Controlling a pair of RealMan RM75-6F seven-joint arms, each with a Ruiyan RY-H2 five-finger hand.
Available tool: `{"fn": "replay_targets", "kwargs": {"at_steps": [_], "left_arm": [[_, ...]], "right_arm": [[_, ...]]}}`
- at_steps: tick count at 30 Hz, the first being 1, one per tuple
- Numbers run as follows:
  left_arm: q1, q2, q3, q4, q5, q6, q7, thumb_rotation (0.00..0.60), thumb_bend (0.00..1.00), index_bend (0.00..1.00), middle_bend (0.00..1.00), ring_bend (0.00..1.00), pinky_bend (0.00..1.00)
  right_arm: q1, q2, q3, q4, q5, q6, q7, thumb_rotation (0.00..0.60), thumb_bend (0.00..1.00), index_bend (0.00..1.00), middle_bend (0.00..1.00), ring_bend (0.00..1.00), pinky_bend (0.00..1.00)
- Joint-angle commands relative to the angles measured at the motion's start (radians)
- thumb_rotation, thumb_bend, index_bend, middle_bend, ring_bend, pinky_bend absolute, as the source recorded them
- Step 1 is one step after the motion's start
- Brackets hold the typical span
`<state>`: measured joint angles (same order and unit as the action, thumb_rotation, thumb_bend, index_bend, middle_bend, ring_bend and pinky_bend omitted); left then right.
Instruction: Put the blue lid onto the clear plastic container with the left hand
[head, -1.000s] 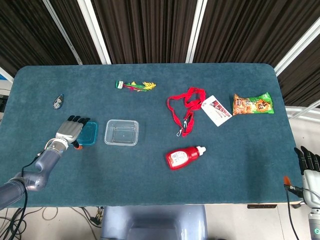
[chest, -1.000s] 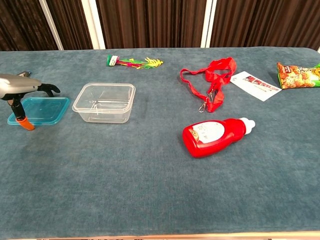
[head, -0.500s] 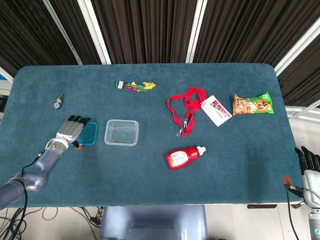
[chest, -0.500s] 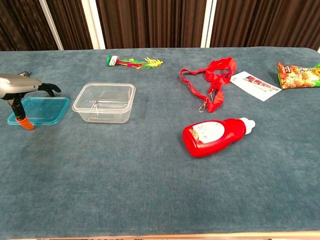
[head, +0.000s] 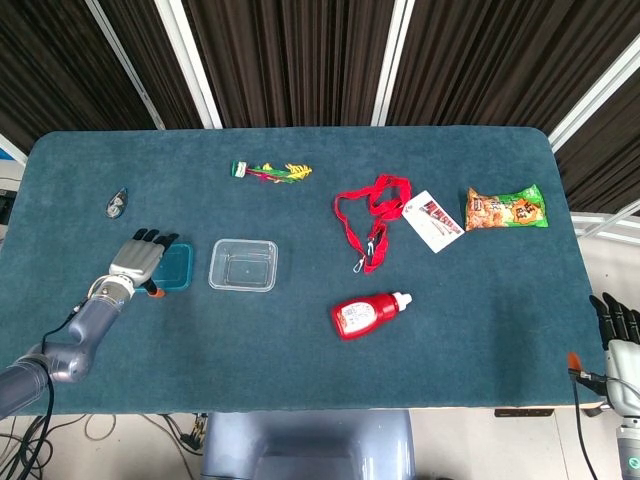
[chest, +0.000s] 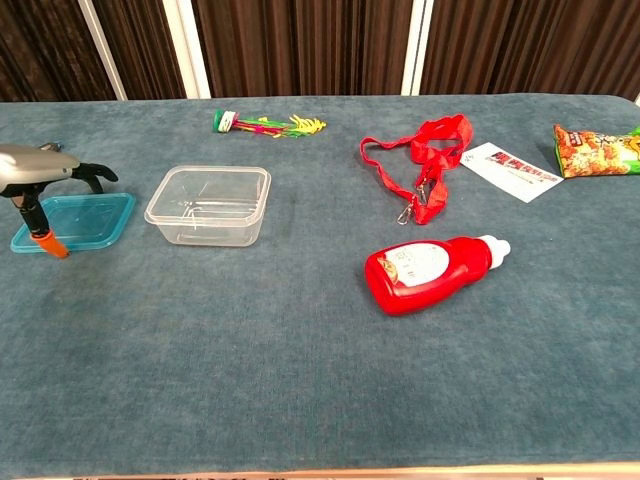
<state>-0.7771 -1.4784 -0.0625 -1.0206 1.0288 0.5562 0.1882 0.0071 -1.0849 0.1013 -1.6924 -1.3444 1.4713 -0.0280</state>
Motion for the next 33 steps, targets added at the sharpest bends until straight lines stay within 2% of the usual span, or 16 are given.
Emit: {"fn": "replay_targets", "kwargs": {"at_steps": [1,11,21,27,33], "left_arm": [[0.002,0.001,-0.001,-0.003,0.003,0.004,-0.004,0.600,0.12,0.00,0.26,0.00,0.00],[0.007,0.012,-0.004,-0.005,0.010,-0.002,-0.028,0.600,0.18,0.00,0.28,0.00,0.00],[0.002,0.081,-0.014,-0.083,0.014,0.014,-0.025,0.600,0.18,0.00,0.29,0.00,0.00],[-0.011,0.143,-0.024,-0.167,-0.010,0.029,0.008,0.600,0.18,0.00,0.29,0.00,0.00],[-0.050,0.251,-0.045,-0.340,-0.068,0.068,0.096,0.600,0.18,0.00,0.29,0.00,0.00]], "right_arm": [[0.000,0.000,0.001,0.000,0.001,0.000,0.000,0.600,0.39,0.06,0.04,0.03,0.00],[0.000,0.001,0.003,-0.004,0.008,-0.003,0.004,0.600,0.39,0.06,0.04,0.03,0.00],[0.000,0.002,0.002,-0.005,0.008,-0.006,0.005,0.600,0.39,0.06,0.04,0.03,0.00],[0.001,0.002,0.002,-0.005,0.009,-0.007,0.006,0.600,0.39,0.06,0.04,0.03,0.00],[0.001,0.003,0.003,-0.005,0.008,-0.007,0.007,0.600,0.39,0.06,0.04,0.03,0.00]]}}
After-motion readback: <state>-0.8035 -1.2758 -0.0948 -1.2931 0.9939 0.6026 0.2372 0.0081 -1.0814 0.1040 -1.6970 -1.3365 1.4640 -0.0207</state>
